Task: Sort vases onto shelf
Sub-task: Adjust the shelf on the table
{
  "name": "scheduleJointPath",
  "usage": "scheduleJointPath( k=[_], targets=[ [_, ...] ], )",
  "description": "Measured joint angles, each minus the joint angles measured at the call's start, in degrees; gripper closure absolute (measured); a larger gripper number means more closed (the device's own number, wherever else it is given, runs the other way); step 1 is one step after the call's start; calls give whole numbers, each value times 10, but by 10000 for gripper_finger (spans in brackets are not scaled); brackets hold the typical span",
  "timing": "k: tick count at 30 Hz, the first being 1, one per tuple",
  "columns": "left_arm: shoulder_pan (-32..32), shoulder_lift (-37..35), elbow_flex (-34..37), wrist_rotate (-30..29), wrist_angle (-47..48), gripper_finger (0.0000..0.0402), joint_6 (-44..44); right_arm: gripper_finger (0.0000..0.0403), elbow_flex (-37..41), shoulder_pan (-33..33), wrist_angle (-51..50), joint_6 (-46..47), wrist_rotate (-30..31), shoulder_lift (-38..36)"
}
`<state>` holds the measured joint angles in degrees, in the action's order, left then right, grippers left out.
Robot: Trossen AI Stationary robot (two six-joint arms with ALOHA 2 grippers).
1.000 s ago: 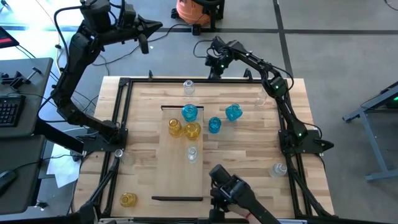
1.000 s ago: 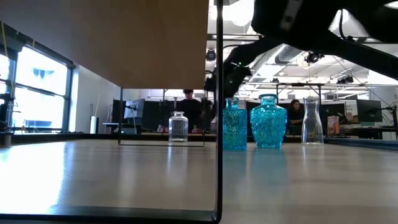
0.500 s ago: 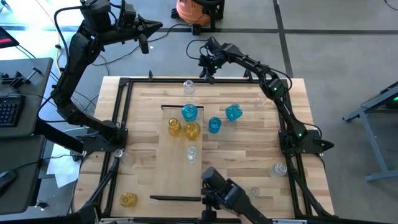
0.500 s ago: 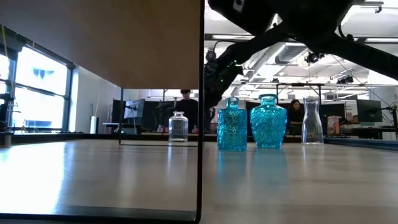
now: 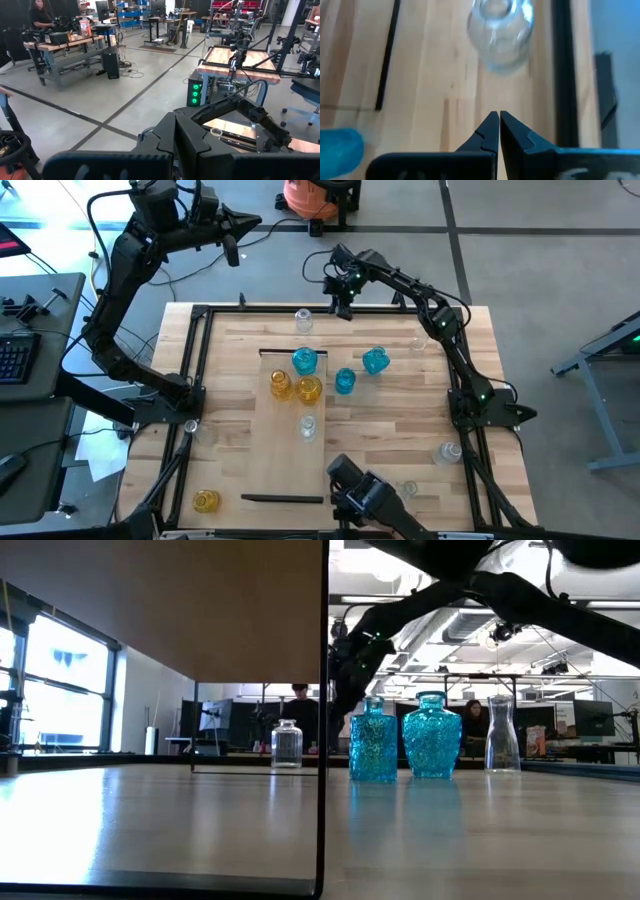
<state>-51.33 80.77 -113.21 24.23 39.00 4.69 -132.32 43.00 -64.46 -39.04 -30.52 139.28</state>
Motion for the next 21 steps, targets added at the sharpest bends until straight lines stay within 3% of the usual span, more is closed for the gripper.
scheduleJointPath(
  k=[3,8,21],
  targets=[
    [0,0,0,0,0,401,0,403,0,1,15,-3,9,0],
    [1,0,0,0,0,401,-2,403,0,5,48,-39,79,1],
    [27,0,0,0,0,401,-2,403,1,19,80,-70,20,17]
  ],
)
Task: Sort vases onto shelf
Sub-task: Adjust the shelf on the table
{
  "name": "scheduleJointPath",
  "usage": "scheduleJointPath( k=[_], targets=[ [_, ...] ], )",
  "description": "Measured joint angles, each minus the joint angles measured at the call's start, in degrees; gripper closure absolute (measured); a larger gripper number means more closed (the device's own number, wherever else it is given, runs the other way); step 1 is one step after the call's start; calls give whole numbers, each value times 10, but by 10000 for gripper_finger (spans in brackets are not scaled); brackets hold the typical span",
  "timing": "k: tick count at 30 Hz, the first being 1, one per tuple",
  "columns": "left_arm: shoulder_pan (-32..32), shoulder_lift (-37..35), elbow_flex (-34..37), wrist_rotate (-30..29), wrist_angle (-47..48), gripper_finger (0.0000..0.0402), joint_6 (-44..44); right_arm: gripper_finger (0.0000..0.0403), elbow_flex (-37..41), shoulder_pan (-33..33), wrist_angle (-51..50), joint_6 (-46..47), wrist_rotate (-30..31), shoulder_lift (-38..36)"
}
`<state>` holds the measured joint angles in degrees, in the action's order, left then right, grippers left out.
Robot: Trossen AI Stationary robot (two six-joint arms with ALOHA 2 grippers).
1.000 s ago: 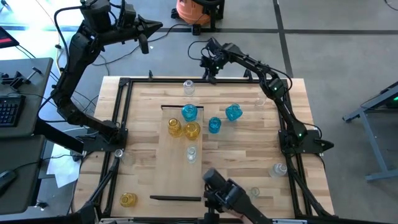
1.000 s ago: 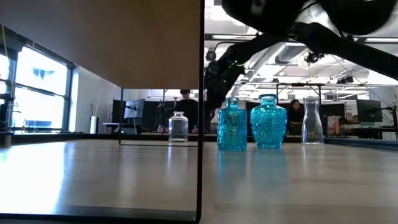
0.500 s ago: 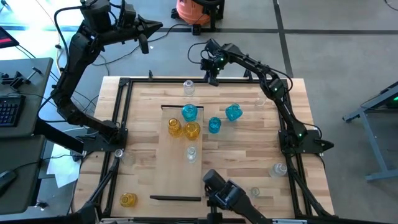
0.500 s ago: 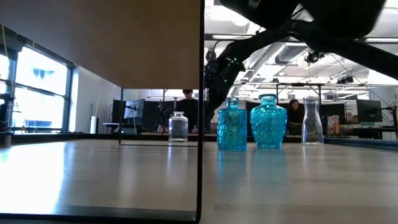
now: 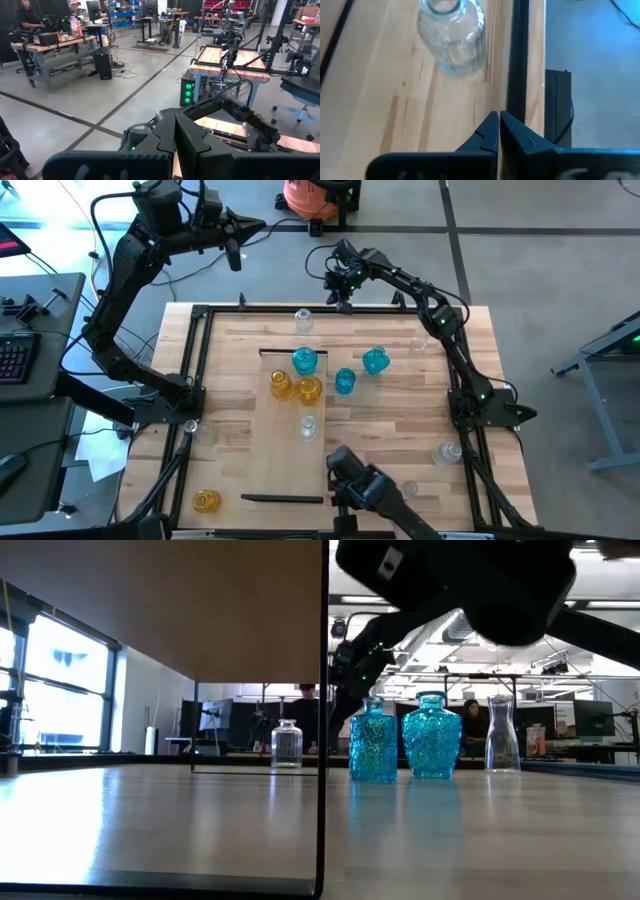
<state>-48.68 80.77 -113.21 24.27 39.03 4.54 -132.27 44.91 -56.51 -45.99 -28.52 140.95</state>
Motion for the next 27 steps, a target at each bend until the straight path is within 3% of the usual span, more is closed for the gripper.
scheduleJointPath(
  k=[5,17,27],
  targets=[
    [1,0,0,0,0,401,0,403,0,-1,10,-6,6,14],
    [1,0,0,0,0,401,-13,403,0,-3,31,-10,-53,28],
    [1,0,0,0,0,402,-14,403,0,-13,45,-9,-67,28]
  ],
)
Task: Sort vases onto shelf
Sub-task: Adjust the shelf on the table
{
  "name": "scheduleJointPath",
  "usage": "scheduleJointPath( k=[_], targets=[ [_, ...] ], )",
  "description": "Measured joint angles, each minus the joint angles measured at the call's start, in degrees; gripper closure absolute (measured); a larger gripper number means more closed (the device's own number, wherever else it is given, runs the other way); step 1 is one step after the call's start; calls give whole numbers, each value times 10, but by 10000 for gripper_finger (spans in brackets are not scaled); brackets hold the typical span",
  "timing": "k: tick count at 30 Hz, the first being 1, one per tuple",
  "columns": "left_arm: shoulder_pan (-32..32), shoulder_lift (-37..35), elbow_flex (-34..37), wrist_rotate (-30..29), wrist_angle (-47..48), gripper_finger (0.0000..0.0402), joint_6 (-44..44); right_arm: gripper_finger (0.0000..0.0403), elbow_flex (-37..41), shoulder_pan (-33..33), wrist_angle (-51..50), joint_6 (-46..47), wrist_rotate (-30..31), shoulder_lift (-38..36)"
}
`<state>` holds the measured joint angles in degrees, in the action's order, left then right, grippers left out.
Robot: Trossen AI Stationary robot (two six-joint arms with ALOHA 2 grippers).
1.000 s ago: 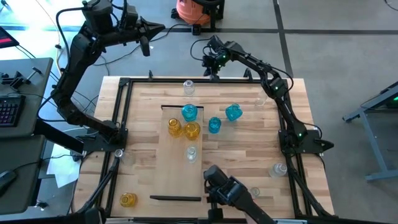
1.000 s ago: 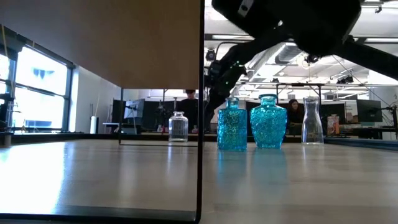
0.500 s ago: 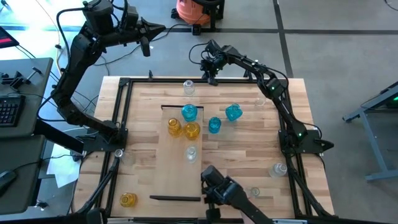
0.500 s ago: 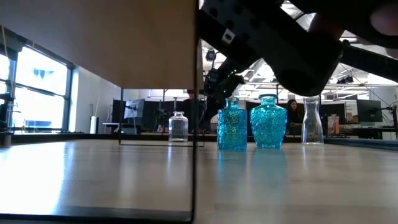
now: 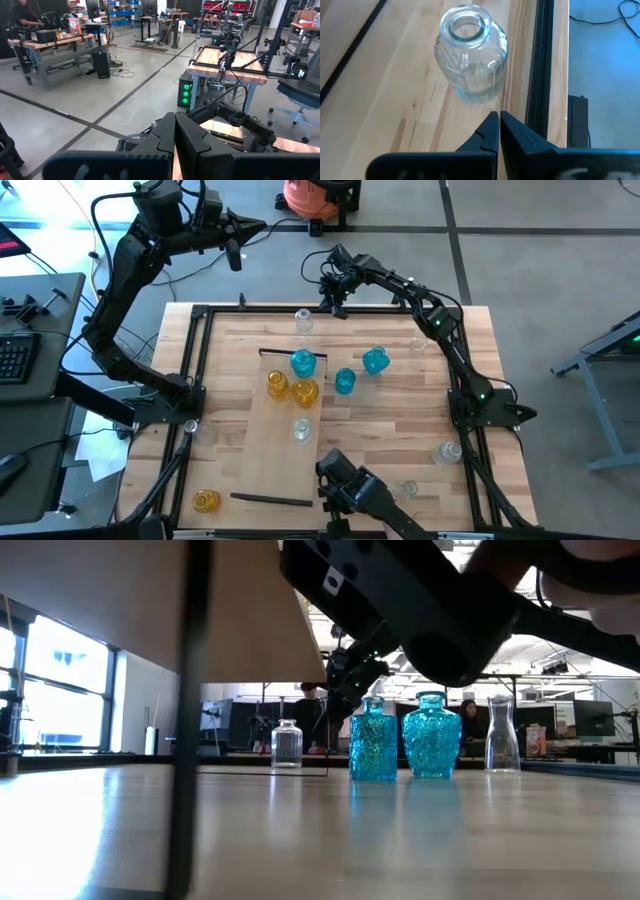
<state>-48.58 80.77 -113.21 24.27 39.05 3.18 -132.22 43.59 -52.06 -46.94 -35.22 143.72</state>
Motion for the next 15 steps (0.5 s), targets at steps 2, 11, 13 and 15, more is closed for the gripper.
scheduleJointPath(
  k=[2,11,13,15],
  targets=[
    [0,0,0,0,0,402,0,403,0,-4,3,4,0,0],
    [0,0,0,0,0,402,-2,403,0,-13,20,6,-9,0],
    [0,0,0,0,0,401,-2,403,0,-14,27,8,-9,0],
    [0,0,0,0,0,401,-1,403,0,-15,36,19,-9,0]
  ],
)
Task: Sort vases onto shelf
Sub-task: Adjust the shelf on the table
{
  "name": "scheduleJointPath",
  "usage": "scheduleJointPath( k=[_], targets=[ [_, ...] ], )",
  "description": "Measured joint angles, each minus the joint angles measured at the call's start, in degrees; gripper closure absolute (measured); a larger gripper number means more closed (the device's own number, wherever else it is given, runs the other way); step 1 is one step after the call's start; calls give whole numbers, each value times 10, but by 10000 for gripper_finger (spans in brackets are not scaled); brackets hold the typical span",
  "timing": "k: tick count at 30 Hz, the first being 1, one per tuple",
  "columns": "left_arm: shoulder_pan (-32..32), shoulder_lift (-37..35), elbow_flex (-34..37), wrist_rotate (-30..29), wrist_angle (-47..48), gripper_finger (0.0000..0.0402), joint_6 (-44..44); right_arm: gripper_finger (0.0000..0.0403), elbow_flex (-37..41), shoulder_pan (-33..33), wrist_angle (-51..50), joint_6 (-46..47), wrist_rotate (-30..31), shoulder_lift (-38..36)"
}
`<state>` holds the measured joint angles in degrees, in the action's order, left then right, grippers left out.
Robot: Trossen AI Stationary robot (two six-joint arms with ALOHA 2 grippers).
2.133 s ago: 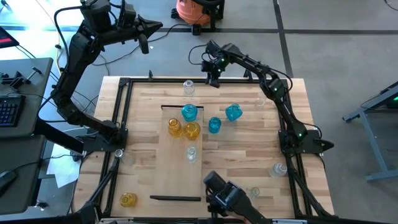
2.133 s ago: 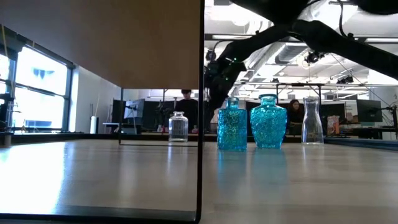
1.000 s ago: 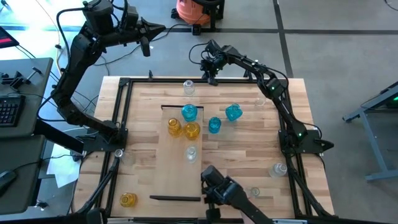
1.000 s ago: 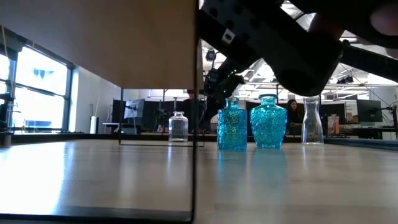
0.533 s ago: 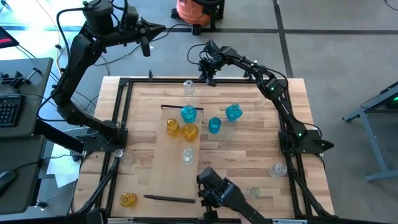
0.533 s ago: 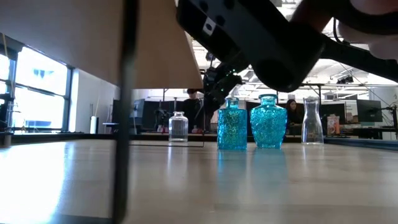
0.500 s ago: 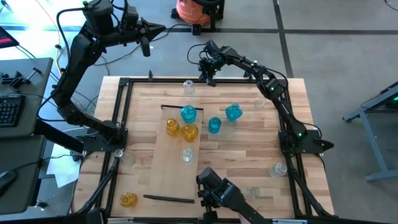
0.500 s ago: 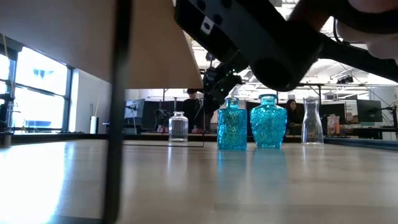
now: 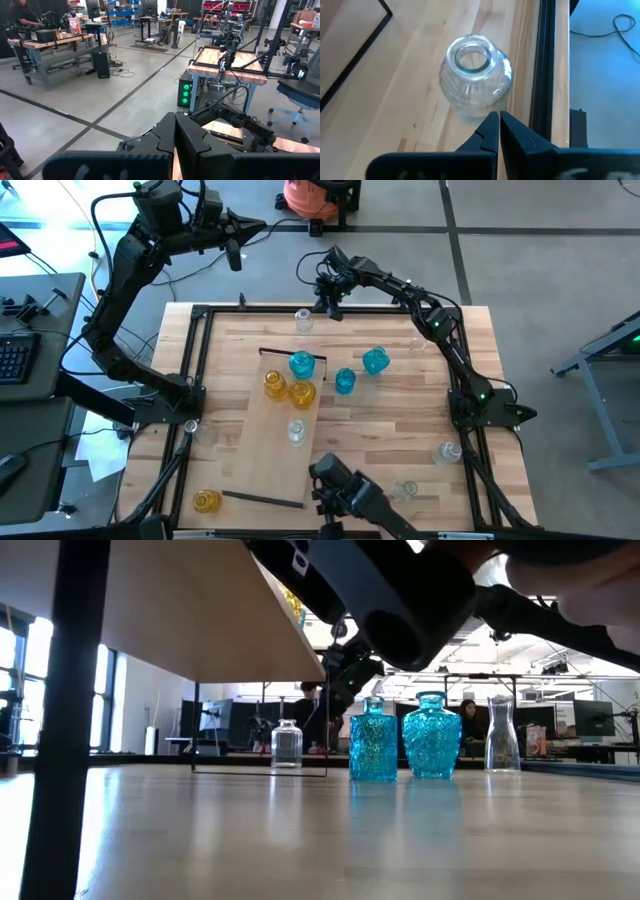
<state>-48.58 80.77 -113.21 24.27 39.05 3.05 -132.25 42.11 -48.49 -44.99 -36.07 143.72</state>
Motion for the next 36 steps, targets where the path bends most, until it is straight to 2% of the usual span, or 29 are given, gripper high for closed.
scheduleJointPath(
  k=[14,17,23,28,32,36],
  targets=[
    [0,0,0,0,1,402,1,396,0,-13,17,30,15,0],
    [0,0,0,0,1,402,1,367,0,-13,17,41,5,0],
    [0,0,0,0,1,401,2,276,0,-13,15,57,5,0],
    [0,0,0,0,1,401,2,217,0,-13,-5,62,5,-4],
    [0,0,0,0,2,401,2,192,-12,-13,-19,66,5,-10],
    [0,0,0,0,2,401,2,186,-28,-13,5,83,-19,-11]
  ],
)
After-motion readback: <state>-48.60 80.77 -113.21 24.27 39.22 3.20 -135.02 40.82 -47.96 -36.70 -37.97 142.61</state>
